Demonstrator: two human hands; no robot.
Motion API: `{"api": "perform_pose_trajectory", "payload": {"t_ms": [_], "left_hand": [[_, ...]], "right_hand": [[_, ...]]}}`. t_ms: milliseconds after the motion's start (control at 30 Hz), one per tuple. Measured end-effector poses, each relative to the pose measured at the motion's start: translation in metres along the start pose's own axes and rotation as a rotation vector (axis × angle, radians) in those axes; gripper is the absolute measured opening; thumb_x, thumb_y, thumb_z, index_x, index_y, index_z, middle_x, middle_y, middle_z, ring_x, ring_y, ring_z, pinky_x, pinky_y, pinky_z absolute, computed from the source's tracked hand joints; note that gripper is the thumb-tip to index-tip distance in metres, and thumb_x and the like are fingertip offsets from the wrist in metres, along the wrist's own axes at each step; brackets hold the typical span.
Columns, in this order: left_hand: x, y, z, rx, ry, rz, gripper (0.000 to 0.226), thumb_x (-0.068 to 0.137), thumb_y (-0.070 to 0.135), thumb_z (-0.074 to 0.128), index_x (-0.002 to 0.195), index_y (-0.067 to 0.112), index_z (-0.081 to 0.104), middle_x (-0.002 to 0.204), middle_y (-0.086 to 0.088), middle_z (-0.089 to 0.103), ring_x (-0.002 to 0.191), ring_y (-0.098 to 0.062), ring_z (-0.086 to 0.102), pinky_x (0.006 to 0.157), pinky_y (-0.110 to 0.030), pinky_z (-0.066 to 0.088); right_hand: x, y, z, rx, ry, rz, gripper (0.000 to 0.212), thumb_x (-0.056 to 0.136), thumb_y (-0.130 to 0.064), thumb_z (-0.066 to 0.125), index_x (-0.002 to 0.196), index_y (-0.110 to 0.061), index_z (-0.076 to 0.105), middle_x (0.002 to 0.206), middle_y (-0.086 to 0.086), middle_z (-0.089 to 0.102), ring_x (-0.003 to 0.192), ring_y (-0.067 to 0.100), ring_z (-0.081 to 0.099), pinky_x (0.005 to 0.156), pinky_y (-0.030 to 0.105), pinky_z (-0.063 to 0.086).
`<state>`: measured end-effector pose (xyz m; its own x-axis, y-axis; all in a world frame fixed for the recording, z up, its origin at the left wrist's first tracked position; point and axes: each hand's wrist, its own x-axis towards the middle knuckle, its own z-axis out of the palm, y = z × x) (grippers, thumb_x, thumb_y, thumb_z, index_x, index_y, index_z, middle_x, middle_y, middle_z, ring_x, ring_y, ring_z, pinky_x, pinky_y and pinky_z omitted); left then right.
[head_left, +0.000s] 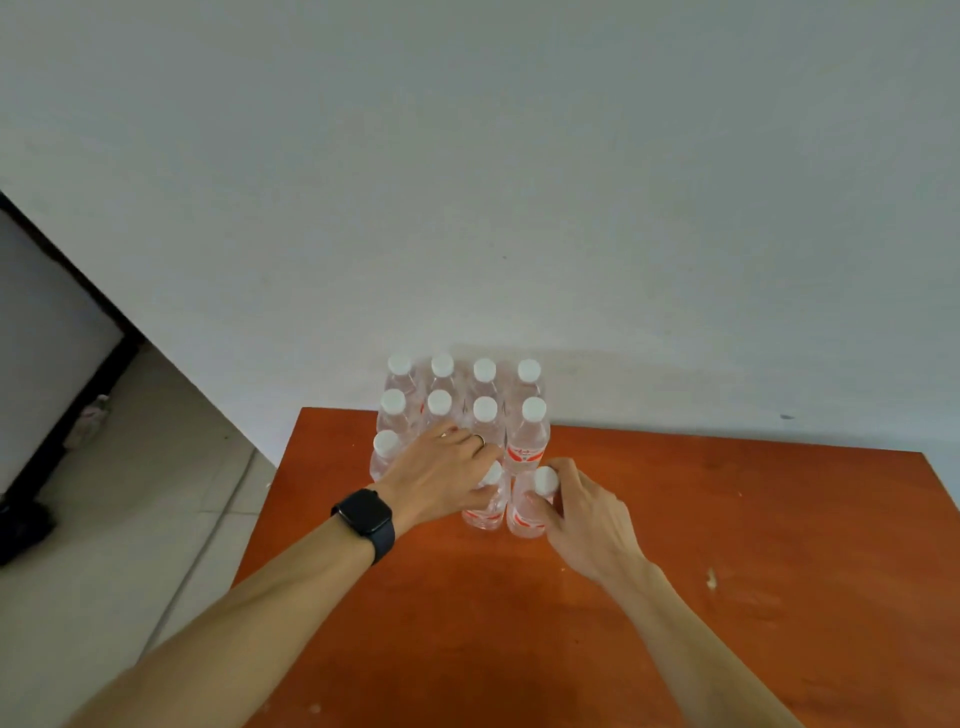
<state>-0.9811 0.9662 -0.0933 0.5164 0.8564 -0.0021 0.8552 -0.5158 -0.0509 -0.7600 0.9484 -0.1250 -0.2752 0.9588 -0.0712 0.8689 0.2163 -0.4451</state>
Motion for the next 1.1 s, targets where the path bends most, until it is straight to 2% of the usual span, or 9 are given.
{"api": "perform_pose_trajectory", "payload": {"t_ms": [200, 333, 400, 500, 600, 667, 733, 833, 1100], "left_hand": [[0.012, -0.009, 0.016, 0.013, 0.004, -0.022, 0.045, 0.101, 0.049, 0.046, 0.129, 0.016, 0.055, 0.101, 0.000, 0.066, 0.095, -0.021, 0.058, 0.097, -0.035, 0.039], [0.017, -0.010, 0.031, 0.001, 0.034, -0.089, 0.045, 0.098, 0.051, 0.047, 0.127, 0.018, 0.059, 0.103, 0.002, 0.069, 0.097, -0.019, 0.062, 0.095, -0.034, 0.043], [0.018, -0.010, 0.034, -0.034, 0.035, -0.103, 0.044, 0.098, 0.050, 0.044, 0.127, 0.020, 0.057, 0.106, 0.003, 0.068, 0.099, -0.019, 0.061, 0.096, -0.034, 0.040], [0.017, -0.011, 0.037, -0.042, 0.042, -0.103, 0.054, 0.094, 0.060, 0.047, 0.132, 0.021, 0.054, 0.111, 0.003, 0.068, 0.105, -0.020, 0.061, 0.101, -0.037, 0.040], [0.016, -0.012, 0.046, 0.038, 0.022, -0.102, 0.076, 0.081, 0.069, 0.062, 0.138, 0.019, 0.051, 0.105, 0.002, 0.069, 0.103, -0.021, 0.063, 0.100, -0.041, 0.043], [0.019, -0.013, 0.050, 0.073, 0.023, -0.084, 0.081, 0.073, 0.068, 0.074, 0.132, 0.017, 0.055, 0.100, 0.002, 0.070, 0.095, -0.021, 0.065, 0.093, -0.040, 0.047], [0.022, -0.016, 0.050, 0.093, 0.023, -0.070, 0.078, 0.070, 0.065, 0.079, 0.126, 0.015, 0.057, 0.100, 0.001, 0.069, 0.091, -0.021, 0.065, 0.088, -0.040, 0.049], [0.024, -0.019, 0.047, 0.068, 0.018, -0.088, 0.070, 0.075, 0.064, 0.075, 0.122, 0.016, 0.059, 0.101, 0.001, 0.069, 0.091, -0.021, 0.065, 0.087, -0.040, 0.049], [0.028, -0.012, 0.043, 0.030, -0.052, -0.116, 0.071, 0.077, 0.059, 0.076, 0.127, 0.014, 0.054, 0.104, -0.002, 0.067, 0.092, -0.023, 0.065, 0.085, -0.039, 0.050]], "right_hand": [[0.025, 0.004, 0.012, 0.057, 0.024, -0.005, 0.036, 0.099, -0.050, 0.048, 0.122, -0.024, 0.046, 0.102, -0.015, 0.060, 0.070, 0.007, 0.055, 0.052, 0.015, 0.033], [0.028, 0.012, 0.020, 0.138, 0.078, 0.037, 0.038, 0.097, -0.052, 0.051, 0.127, -0.028, 0.046, 0.105, -0.017, 0.060, 0.073, 0.004, 0.058, 0.053, 0.012, 0.037], [0.027, 0.017, 0.026, 0.174, 0.093, 0.040, 0.047, 0.095, -0.057, 0.052, 0.132, -0.030, 0.043, 0.111, -0.017, 0.060, 0.077, 0.003, 0.060, 0.056, 0.015, 0.046], [0.021, 0.026, 0.040, 0.272, 0.091, 0.149, 0.073, 0.083, -0.071, 0.059, 0.139, -0.030, 0.038, 0.124, -0.014, 0.053, 0.091, 0.003, 0.060, 0.068, 0.025, 0.057], [0.018, 0.030, 0.054, 0.404, -0.005, 0.258, 0.103, 0.071, -0.078, 0.067, 0.150, -0.029, 0.023, 0.145, -0.006, 0.039, 0.111, 0.011, 0.059, 0.084, 0.031, 0.058], [0.023, 0.030, 0.061, 0.433, -0.083, 0.268, 0.111, 0.068, -0.077, 0.069, 0.153, -0.032, 0.015, 0.154, -0.004, 0.032, 0.126, 0.017, 0.054, 0.098, 0.041, 0.053], [0.029, 0.030, 0.068, 0.436, -0.112, 0.257, 0.103, 0.072, -0.071, 0.071, 0.152, -0.034, 0.017, 0.153, -0.005, 0.039, 0.128, 0.017, 0.053, 0.102, 0.041, 0.050], [0.034, 0.031, 0.072, 0.453, -0.118, 0.244, 0.090, 0.081, -0.059, 0.072, 0.151, -0.034, 0.022, 0.143, -0.007, 0.052, 0.117, 0.014, 0.060, 0.097, 0.035, 0.052], [0.033, 0.030, 0.076, 0.544, -0.115, 0.260, 0.088, 0.083, -0.052, 0.074, 0.152, -0.033, 0.023, 0.139, -0.011, 0.054, 0.118, 0.009, 0.058, 0.095, 0.025, 0.050]]}}
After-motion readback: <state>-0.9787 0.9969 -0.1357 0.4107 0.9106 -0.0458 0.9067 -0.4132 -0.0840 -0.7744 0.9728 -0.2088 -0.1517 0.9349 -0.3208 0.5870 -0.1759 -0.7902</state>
